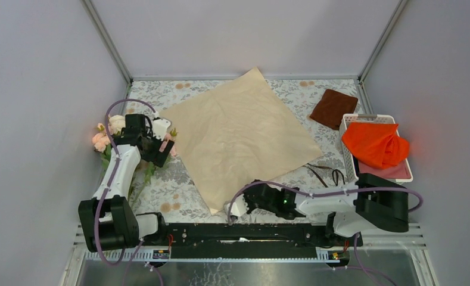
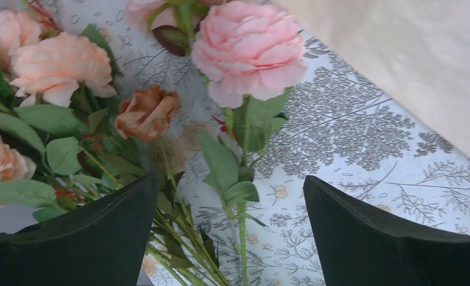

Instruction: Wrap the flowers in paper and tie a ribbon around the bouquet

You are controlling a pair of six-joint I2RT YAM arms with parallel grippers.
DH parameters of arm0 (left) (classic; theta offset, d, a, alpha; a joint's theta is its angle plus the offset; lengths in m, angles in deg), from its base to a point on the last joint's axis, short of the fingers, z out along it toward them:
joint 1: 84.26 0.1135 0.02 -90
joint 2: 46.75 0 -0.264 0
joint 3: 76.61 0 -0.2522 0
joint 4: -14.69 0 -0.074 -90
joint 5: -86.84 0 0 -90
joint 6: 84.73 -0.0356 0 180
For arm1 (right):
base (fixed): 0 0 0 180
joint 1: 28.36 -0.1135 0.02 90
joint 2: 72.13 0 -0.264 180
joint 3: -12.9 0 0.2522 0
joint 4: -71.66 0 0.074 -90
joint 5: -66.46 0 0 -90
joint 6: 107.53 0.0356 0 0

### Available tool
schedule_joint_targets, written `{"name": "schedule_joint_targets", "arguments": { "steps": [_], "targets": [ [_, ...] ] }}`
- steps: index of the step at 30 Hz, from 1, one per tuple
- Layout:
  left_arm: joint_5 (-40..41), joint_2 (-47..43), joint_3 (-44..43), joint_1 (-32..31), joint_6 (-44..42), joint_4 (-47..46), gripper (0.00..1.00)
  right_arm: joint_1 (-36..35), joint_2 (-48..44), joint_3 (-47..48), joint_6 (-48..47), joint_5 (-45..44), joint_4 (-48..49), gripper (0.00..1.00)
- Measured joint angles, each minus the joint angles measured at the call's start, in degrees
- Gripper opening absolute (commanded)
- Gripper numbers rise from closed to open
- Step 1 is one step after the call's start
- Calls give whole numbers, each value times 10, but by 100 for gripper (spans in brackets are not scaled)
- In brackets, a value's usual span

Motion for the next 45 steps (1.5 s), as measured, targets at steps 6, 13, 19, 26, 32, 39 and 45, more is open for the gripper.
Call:
{"name": "schedule_joint_targets", "arguments": {
  "steps": [6,13,19,26,32,39,45],
  "targets": [
    [0,11,-13,41,-15,7,98,-40,-60,-22,14,-3,-140,88],
    [12,20,-45,90,-34,42,98,-66,-159,-3,76,21,-204,100],
    [13,42,-121,209,-56,59,93,-66,-329,0,211,55,-89,99],
    [-5,79,-98,309,-76,76,58,-64,-270,134,396,-26,-87,84],
    [-64,11,-54,314,-127,148,52,-47,-182,202,484,-74,-129,82],
    [-78,-50,14,250,-182,215,65,-36,-137,202,513,-68,-160,82],
    [-37,-16,50,243,-178,189,62,-30,-128,205,518,-53,-175,82]
  ]
}}
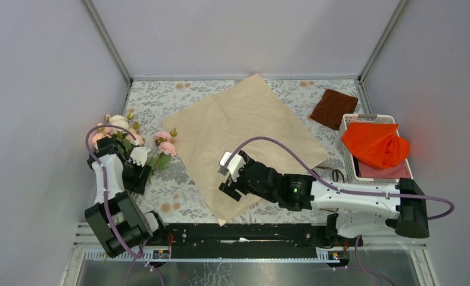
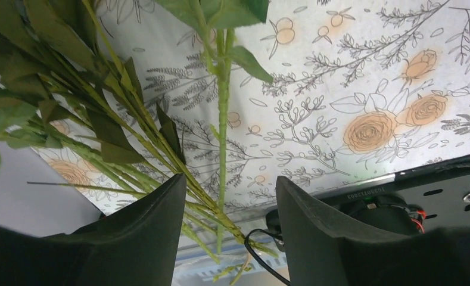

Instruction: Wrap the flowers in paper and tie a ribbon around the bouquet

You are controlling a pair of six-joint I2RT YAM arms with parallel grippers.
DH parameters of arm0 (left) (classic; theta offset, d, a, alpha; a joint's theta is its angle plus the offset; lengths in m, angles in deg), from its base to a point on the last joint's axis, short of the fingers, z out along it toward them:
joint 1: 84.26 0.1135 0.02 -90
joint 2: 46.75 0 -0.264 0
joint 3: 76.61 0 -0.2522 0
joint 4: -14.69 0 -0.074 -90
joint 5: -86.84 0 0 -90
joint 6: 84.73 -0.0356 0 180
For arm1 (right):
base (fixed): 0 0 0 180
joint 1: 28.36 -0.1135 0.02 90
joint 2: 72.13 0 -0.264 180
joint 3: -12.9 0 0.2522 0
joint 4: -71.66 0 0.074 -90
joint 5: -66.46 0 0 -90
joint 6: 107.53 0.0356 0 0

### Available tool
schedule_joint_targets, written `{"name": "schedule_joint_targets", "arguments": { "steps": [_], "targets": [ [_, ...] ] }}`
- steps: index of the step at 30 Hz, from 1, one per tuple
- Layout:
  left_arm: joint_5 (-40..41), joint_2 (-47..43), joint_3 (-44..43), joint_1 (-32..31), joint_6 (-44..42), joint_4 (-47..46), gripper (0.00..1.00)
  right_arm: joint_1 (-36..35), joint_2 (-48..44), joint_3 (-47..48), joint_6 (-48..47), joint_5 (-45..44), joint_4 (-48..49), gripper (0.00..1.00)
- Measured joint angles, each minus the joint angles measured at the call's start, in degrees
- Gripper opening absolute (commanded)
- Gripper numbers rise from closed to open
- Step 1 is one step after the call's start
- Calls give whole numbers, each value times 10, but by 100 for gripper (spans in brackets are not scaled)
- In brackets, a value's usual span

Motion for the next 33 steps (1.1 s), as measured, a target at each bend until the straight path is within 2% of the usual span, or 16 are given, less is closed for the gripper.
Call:
{"name": "schedule_joint_targets", "arguments": {
  "steps": [4,12,15,17,18,20,24,27,30,33],
  "targets": [
    [3,22,5,-18,0,-25,56,2,16,13,1,4,-10,82],
    [16,75,38,-25,11,-76,55,2,23,16,2,5,-20,83],
    [24,103,38,-25,24,-110,49,3,23,16,2,6,-24,83],
    [26,120,38,-26,31,-127,39,4,23,16,2,6,-28,83],
    [26,126,38,-26,34,-134,29,4,23,16,2,6,-29,83],
    [27,135,41,-26,38,-146,0,4,23,16,2,6,-31,83],
    [12,132,40,-25,33,-142,0,5,25,20,2,5,-35,83],
    [-55,100,18,-19,37,-95,0,6,27,34,5,5,-41,83],
    [-133,33,-51,-17,57,-44,0,7,29,50,15,6,-44,85],
    [-233,-9,-169,-17,96,-18,0,17,37,74,33,18,-45,90]
  ]
}}
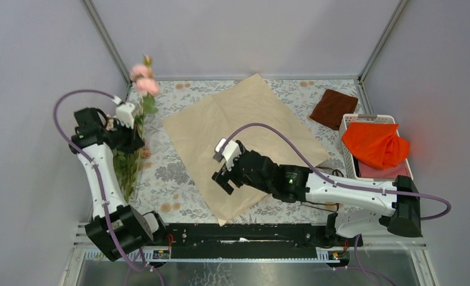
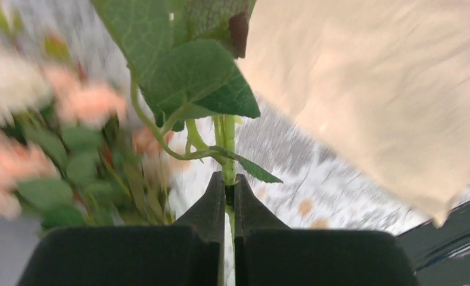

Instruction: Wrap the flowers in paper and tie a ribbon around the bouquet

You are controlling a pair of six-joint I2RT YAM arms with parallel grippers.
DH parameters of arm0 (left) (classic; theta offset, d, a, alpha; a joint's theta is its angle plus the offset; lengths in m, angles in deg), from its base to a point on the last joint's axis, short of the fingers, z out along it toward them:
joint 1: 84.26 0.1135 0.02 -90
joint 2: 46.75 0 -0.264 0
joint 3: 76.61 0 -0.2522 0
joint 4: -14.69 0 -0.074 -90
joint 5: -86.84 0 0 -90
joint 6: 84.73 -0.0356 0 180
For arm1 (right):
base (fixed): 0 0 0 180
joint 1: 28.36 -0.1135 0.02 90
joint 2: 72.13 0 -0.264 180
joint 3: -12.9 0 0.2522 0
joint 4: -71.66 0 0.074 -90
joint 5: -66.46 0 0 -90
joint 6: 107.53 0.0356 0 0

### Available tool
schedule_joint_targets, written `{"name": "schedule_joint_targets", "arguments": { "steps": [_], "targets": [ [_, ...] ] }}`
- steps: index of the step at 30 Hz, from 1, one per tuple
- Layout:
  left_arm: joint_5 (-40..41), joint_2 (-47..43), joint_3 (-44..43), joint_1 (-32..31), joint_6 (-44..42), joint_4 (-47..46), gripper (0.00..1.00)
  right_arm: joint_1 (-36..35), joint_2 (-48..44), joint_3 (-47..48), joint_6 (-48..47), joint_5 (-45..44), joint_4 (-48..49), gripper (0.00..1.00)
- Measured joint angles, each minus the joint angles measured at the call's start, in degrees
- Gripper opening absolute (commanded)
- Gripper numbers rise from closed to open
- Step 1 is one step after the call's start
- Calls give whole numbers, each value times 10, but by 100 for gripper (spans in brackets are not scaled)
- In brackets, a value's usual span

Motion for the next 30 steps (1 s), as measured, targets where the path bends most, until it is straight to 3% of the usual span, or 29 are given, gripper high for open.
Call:
{"name": "schedule_joint_targets", "arguments": {
  "steps": [3,7,10,15,17,21,22,23,24,25,30],
  "targets": [
    [-140,-5,-103,0,66,-5,0,30,21,30,38,42,31,94],
    [-280,-16,-107,-32,250,-106,0,65,87,87,89,98,109,99],
    [-305,-38,-64,-91,405,-230,0,69,162,167,115,125,147,100],
    [-329,-56,-50,-156,574,-356,0,71,271,291,156,125,164,93],
    [-334,-56,-49,-165,606,-381,0,74,295,316,169,103,156,79],
    [-341,-56,-44,-173,645,-411,0,84,306,319,191,70,146,6],
    [-341,-56,-41,-174,650,-415,0,89,306,316,205,65,148,0],
    [-337,-56,-38,-176,652,-419,10,92,306,313,206,66,150,0],
    [-332,-53,-36,-179,650,-422,64,93,306,307,213,70,160,0],
    [-329,-51,-36,-180,647,-417,94,93,305,300,219,70,166,0],
    [-250,-30,-62,-191,519,-315,99,137,262,188,287,73,181,0]
  ]
}}
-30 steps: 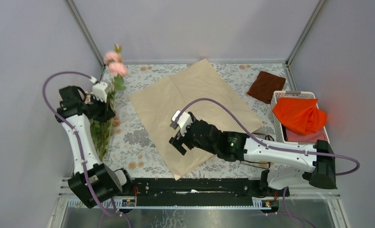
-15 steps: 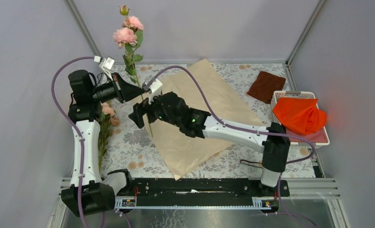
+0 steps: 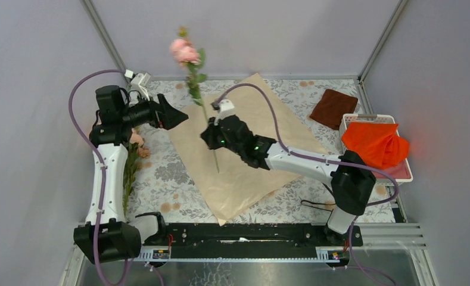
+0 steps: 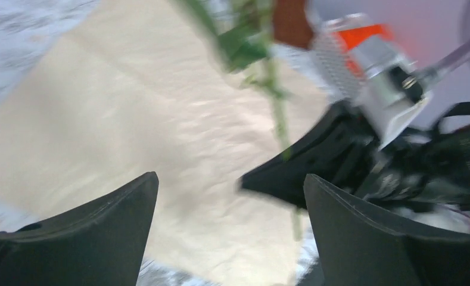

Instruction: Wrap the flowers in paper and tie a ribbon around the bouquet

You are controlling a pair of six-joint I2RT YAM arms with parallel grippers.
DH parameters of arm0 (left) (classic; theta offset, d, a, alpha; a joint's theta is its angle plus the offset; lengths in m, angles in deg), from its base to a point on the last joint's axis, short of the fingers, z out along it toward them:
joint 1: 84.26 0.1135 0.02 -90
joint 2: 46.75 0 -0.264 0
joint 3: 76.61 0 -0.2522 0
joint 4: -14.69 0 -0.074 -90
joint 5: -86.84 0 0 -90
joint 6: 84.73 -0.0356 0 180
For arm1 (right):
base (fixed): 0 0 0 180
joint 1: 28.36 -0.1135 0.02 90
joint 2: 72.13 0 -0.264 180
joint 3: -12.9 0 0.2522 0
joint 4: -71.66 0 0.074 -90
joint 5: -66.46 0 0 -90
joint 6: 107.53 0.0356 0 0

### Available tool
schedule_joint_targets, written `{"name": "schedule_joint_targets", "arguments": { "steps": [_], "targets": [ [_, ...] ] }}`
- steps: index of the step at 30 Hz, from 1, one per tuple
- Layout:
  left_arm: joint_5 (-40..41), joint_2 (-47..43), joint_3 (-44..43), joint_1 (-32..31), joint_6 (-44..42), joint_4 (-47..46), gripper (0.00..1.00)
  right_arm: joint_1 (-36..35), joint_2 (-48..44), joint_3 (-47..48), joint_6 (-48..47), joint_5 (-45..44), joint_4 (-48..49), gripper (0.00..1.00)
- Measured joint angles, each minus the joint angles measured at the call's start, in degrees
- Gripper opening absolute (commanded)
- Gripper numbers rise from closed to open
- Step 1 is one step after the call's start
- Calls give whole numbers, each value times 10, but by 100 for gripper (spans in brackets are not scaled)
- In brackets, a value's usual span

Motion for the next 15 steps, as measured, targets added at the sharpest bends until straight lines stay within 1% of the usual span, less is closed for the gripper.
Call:
{"name": "schedule_joint_targets", "arguments": {
  "steps": [3,5,8,11,12,14,15],
  "targets": [
    [124,19,-13,-2,-123,72,99,50,-33,-87,43,-16,-17,0],
    [215,30,-6,-2,-198,111,99,73,-44,-127,64,-33,-37,0],
    [348,37,45,-1,-297,139,99,85,-47,-170,88,-43,-67,0],
    [440,45,108,3,-361,158,98,90,-43,-188,105,-43,-87,0],
    [462,49,124,5,-376,162,98,93,-37,-189,111,-42,-88,9],
    [501,59,147,16,-400,172,92,101,-25,-189,118,-41,-87,56],
    [523,64,154,27,-410,174,89,106,-18,-189,124,-40,-87,70]
  ]
}}
